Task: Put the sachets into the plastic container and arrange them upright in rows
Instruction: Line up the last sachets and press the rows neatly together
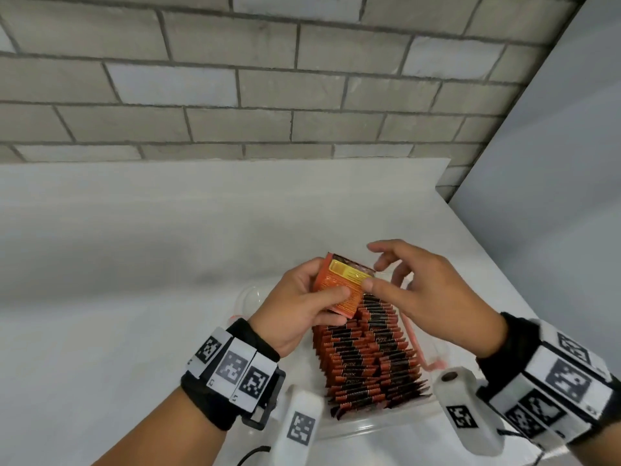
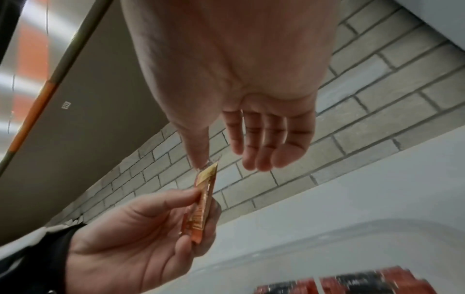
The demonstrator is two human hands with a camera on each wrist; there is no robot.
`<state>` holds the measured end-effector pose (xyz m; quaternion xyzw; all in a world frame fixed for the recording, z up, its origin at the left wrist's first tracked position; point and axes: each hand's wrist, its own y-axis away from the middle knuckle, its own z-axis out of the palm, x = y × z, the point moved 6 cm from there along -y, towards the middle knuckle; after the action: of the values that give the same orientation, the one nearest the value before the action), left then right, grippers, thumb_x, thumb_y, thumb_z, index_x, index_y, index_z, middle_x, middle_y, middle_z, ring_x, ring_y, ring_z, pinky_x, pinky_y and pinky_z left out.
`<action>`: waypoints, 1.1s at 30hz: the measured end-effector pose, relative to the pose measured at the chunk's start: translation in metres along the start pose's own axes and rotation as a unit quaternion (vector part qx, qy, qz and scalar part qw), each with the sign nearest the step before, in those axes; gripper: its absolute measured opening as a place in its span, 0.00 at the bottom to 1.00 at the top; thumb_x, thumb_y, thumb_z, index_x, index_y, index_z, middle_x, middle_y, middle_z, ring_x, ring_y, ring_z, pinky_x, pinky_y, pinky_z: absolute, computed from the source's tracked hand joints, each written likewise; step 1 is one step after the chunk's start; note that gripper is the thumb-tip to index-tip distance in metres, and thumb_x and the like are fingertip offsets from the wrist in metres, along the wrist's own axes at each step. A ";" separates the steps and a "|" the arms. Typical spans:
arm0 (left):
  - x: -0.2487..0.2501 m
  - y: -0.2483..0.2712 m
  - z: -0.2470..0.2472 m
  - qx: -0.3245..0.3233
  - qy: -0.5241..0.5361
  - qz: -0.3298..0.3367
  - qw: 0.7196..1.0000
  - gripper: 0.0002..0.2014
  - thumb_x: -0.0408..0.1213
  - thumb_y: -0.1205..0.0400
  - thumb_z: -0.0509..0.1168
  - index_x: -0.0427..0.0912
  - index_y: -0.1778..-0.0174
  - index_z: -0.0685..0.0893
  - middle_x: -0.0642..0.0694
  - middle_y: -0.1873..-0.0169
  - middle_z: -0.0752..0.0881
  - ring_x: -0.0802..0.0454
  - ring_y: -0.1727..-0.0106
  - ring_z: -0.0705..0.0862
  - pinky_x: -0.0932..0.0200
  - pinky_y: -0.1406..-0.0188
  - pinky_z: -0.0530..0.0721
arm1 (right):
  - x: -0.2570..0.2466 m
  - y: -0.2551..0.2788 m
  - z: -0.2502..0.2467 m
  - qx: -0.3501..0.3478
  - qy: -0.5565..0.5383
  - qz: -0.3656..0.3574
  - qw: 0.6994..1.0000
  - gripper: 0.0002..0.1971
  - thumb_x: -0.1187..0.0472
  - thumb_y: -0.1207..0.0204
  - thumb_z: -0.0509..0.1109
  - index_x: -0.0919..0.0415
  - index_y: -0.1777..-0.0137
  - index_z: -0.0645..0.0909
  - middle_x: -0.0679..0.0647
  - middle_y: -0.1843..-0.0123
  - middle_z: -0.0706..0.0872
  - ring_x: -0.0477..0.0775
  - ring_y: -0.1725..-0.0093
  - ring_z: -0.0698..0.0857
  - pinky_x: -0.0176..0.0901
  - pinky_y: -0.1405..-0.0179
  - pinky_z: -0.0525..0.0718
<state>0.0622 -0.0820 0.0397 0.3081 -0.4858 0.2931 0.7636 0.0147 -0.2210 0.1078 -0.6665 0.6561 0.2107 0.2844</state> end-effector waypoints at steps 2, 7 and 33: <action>0.003 -0.002 0.005 -0.003 0.009 0.009 1.000 0.15 0.30 0.25 0.70 0.40 0.42 0.83 0.43 0.52 0.89 0.49 0.52 0.89 0.61 0.58 0.89 | -0.005 -0.002 0.002 -0.017 0.010 -0.030 0.999 0.10 0.56 0.28 0.76 0.46 0.48 0.80 0.40 0.60 0.83 0.45 0.65 0.81 0.32 0.68 0.78; 0.004 -0.003 0.001 0.031 0.196 -0.041 0.979 0.27 0.47 0.25 0.71 0.35 0.35 0.78 0.33 0.46 0.87 0.38 0.45 0.87 0.50 0.46 0.88 | -0.007 0.006 -0.005 0.086 0.068 -0.122 0.986 0.06 0.61 0.30 0.73 0.51 0.62 0.78 0.39 0.62 0.77 0.38 0.64 0.76 0.26 0.64 0.73; -0.025 0.012 -0.028 0.135 -0.111 -0.192 0.966 0.14 0.48 0.19 0.66 0.42 0.45 0.82 0.45 0.58 0.83 0.50 0.60 0.82 0.56 0.65 0.83 | 0.042 0.045 0.009 -0.214 -0.005 0.049 0.976 0.12 0.66 0.21 0.68 0.45 0.50 0.83 0.49 0.58 0.86 0.56 0.63 0.86 0.51 0.58 0.87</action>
<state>0.0603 -0.0565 0.0098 0.5266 -0.4555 0.1679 0.6979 -0.0274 -0.2459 0.0688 -0.6781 0.6258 0.3637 0.1278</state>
